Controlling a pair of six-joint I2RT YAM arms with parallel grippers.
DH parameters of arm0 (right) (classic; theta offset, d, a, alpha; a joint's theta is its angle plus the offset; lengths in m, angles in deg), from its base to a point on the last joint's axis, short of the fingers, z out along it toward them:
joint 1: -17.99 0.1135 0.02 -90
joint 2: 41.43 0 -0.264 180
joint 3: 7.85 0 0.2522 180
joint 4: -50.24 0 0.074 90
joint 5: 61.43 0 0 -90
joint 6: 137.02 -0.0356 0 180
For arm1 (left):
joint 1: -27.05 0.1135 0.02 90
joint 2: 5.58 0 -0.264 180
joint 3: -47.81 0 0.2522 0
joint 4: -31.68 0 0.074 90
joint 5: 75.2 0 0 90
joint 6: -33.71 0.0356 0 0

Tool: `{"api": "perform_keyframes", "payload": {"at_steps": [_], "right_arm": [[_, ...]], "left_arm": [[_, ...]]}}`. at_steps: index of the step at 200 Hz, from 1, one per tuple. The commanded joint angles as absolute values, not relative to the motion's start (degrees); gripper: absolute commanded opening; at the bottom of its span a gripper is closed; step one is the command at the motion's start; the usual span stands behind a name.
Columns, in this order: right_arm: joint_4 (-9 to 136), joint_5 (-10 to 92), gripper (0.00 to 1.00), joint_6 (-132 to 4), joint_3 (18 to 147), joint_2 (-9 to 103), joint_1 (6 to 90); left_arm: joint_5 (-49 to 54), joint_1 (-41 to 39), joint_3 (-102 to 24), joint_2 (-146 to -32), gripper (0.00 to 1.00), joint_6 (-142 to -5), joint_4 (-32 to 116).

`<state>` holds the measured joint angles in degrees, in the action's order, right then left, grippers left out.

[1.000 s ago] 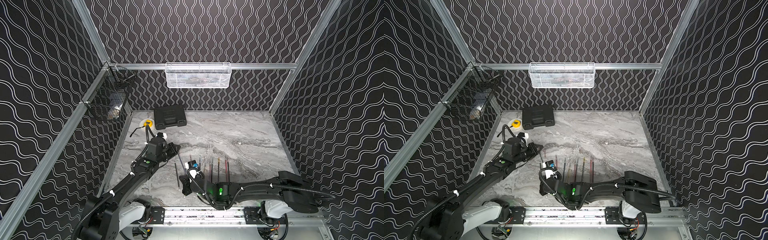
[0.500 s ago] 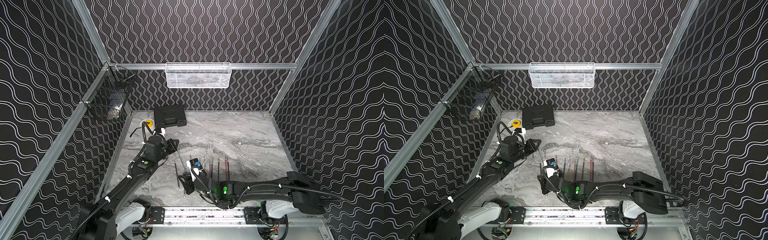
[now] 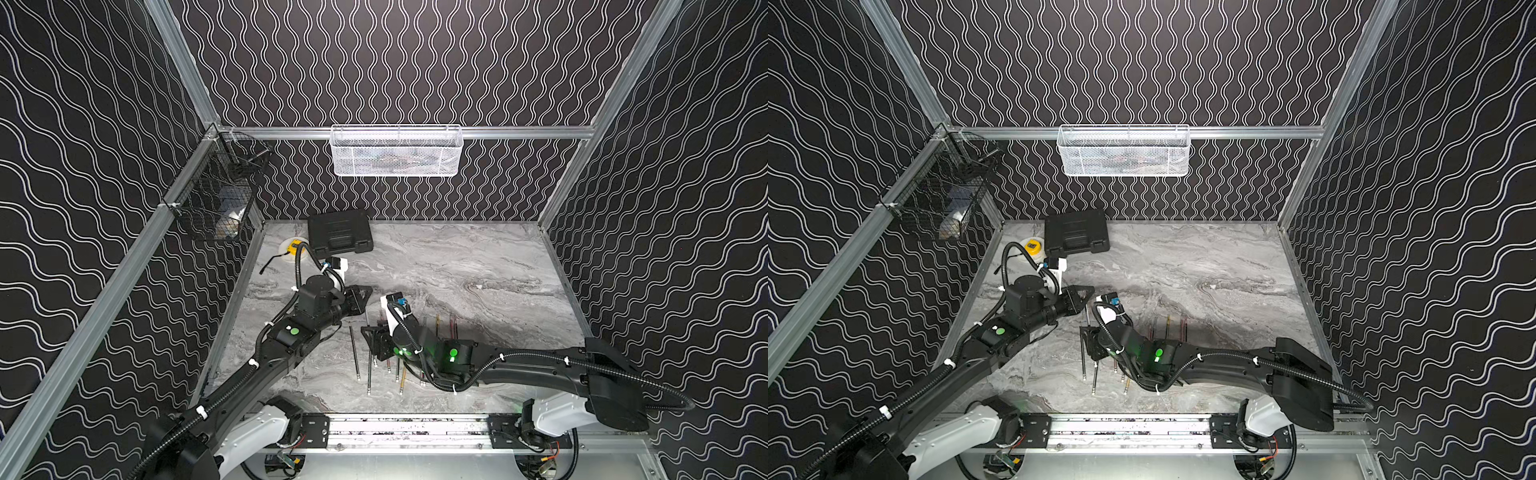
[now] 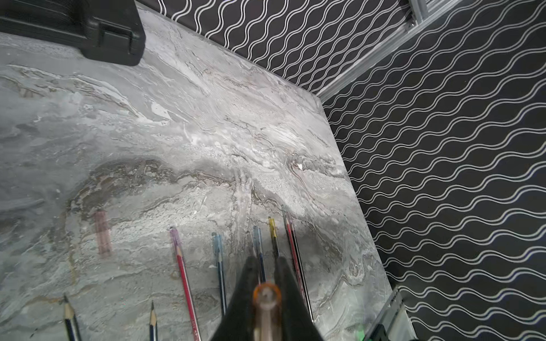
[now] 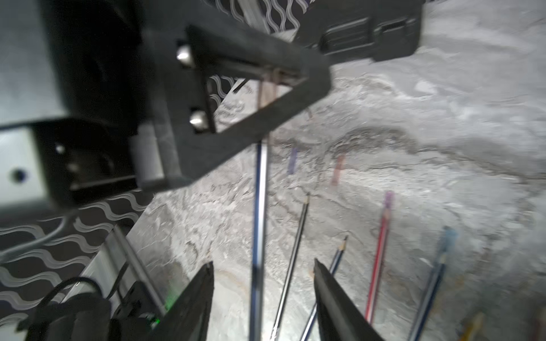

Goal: Remove the protective cover of the pencils
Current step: Remove the protective sleeve from the pencil.

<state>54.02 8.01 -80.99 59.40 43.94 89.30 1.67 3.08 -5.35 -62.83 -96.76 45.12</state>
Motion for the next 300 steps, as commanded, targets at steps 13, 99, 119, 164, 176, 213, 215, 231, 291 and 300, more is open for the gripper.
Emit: {"api": "perform_keyframes", "payload": {"at_steps": [13, 99, 119, 164, 176, 213, 215, 231, 291, 300], "right_arm": [[53.78, 12.17, 0.48, -80.25, 61.17, 45.79, 87.30], [50.60, 14.92, 0.00, -80.12, 59.81, 46.77, 86.81], [49.38, 16.06, 0.00, -80.31, 58.61, 46.21, 86.98], [48.41, 15.87, 0.00, -80.83, 57.01, 44.98, 88.94], [47.87, 15.51, 0.00, -81.10, 56.24, 44.61, 89.78], [46.47, 14.25, 0.00, -82.48, 54.05, 44.08, 90.90], [46.43, 14.22, 0.00, -82.51, 53.93, 44.00, 90.97], [46.21, 13.86, 0.00, -82.69, 53.07, 43.39, 91.50], [43.87, 13.37, 0.00, -83.00, 51.84, 42.98, 92.60], [43.23, 12.84, 0.00, -83.04, 51.73, 42.95, 92.92]], "left_arm": [[-0.23, 3.08, -5.32, -63.32, 0.01, -96.08, 43.57], [0.07, 2.98, -4.97, -62.84, 0.00, -96.80, 43.10], [0.20, 3.05, -5.05, -62.55, 0.00, -96.89, 43.13], [1.92, 3.01, -5.06, -62.77, 0.00, -96.58, 43.12], [3.57, 3.01, -4.49, -62.88, 0.00, -97.80, 41.72], [6.49, 3.05, -3.68, -64.49, 0.00, -100.78, 36.96], [6.76, 3.05, -3.84, -64.60, 0.00, -100.72, 37.10], [8.41, 3.07, -4.84, -65.16, 0.00, -99.59, 37.44], [12.58, 3.14, -6.65, -66.55, 0.00, -102.28, 37.73], [14.30, 3.11, -7.11, -66.57, 0.00, -103.69, 38.95]]}}
